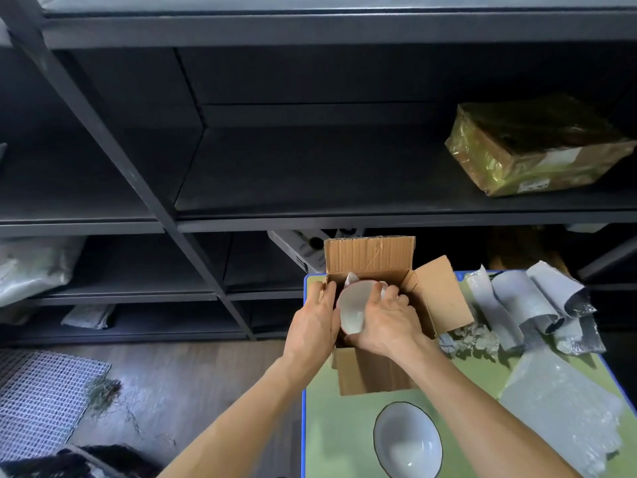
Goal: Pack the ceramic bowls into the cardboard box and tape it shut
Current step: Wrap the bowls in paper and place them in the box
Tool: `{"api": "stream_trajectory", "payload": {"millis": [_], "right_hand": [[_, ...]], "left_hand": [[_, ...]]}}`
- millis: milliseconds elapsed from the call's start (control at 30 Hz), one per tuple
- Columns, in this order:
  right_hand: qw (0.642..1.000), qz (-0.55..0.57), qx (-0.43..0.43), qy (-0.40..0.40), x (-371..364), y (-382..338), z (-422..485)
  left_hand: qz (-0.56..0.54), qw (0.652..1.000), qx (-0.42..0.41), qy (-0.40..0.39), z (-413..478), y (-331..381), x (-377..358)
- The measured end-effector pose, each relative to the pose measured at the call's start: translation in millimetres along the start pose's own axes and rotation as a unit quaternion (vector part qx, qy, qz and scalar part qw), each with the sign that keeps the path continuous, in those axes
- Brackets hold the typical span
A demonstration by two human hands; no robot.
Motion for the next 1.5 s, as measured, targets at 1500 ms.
{"api": "stream_trajectory", "payload": {"millis": [1500], "right_hand": [[0.956,0.287,0.016,0.057,-79,255,-152]], "left_hand": [[0.004,0.973,-0.221,-0.067,-104,170,-96]]}}
Point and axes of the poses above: each hand's wrist, its own z-axis towards the middle knuckle, its own x-axis out of the back of the hand, y = z × x, the point moved 1 cm from there along z, towards the middle knuckle, and after that the axes turned 7 degrees about z, right-handed, at the moved point
